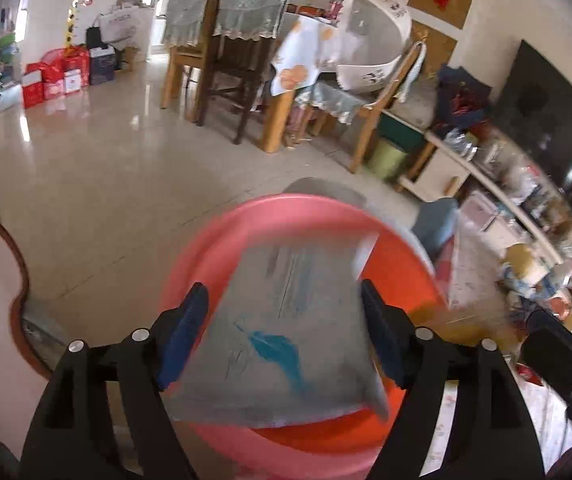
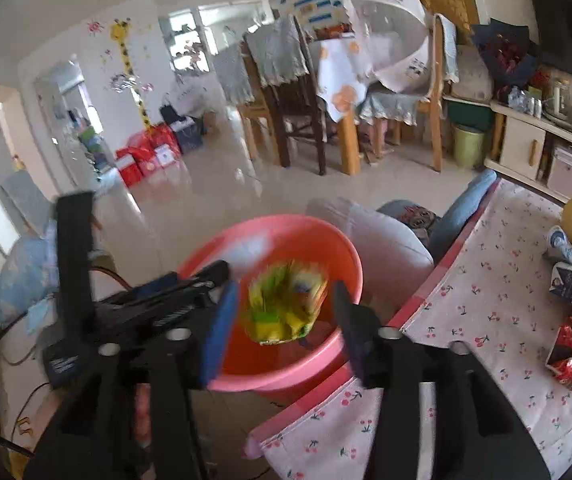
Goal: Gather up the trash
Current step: 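Open left gripper over pink bucket while right gripper drops snack bag in, then move both tools back over the remaining trash on the table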
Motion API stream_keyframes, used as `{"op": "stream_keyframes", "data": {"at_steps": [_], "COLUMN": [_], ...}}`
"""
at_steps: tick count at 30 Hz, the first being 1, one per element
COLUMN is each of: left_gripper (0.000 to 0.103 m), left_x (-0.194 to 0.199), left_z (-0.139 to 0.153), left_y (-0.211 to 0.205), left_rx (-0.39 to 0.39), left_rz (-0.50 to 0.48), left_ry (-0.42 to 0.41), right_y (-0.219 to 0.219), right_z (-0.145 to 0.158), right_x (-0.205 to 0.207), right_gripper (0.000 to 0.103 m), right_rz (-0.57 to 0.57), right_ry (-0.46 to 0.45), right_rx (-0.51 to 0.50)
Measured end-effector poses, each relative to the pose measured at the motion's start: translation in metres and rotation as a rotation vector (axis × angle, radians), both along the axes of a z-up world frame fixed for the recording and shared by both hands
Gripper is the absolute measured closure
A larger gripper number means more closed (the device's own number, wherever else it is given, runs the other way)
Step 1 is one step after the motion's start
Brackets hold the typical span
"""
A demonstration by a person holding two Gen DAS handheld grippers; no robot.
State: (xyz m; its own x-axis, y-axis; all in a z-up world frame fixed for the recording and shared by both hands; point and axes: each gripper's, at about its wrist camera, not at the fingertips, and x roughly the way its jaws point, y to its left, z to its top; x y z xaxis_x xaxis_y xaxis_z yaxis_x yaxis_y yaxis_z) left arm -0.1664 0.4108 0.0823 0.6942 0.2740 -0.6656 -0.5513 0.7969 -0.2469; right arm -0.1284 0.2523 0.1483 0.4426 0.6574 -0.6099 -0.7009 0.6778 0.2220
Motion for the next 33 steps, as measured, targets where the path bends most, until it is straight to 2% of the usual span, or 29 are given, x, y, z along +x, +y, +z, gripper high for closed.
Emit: {"op": "stream_keyframes", "data": {"at_steps": [1,4,5,11,22,28,33], "left_gripper": [0.019,0.018,0.018,0.009,0.006,0.006,0.006], "left_x": [-0.001,-0.003,-0.003,-0.016,-0.011,-0.004,0.006], "left_z": [0.0,0.006,0.009,0.03,0.068,0.08,0.081], "left_y": [0.001,0.0,-0.002,-0.022,-0.089,-0.132,-0.168], "left_rx": [0.016,0.069,0.085,0.168,0.328,0.376,0.406], "left_rz": [0.016,0.027,0.025,-0.004,-0.092,-0.18,-0.26], "left_ry": [0.009,0.003,-0.006,-0.136,-0.259,-0.29,-0.252], "right_y": [-0.001,-0.017,-0.023,-0.07,-0.15,-0.189,-0.219], "right_z": [-0.002,-0.002,-0.003,-0.004,-0.016,-0.016,-0.017], "right_x": [0.0,-0.002,-0.002,-0.001,-0.011,-0.014,-0.017], "right_gripper": [0.029,0.016,0.015,0.012,0.01,0.009,0.008], "right_rz": [-0.022,-0.06,-0.082,-0.172,-0.296,-0.338,-0.376], "right_ry": [-0.005,-0.024,-0.035,-0.063,-0.073,-0.075,-0.066], "right_rx": [-0.001,0.024,0.018,-0.003,-0.014,-0.008,0.009]}}
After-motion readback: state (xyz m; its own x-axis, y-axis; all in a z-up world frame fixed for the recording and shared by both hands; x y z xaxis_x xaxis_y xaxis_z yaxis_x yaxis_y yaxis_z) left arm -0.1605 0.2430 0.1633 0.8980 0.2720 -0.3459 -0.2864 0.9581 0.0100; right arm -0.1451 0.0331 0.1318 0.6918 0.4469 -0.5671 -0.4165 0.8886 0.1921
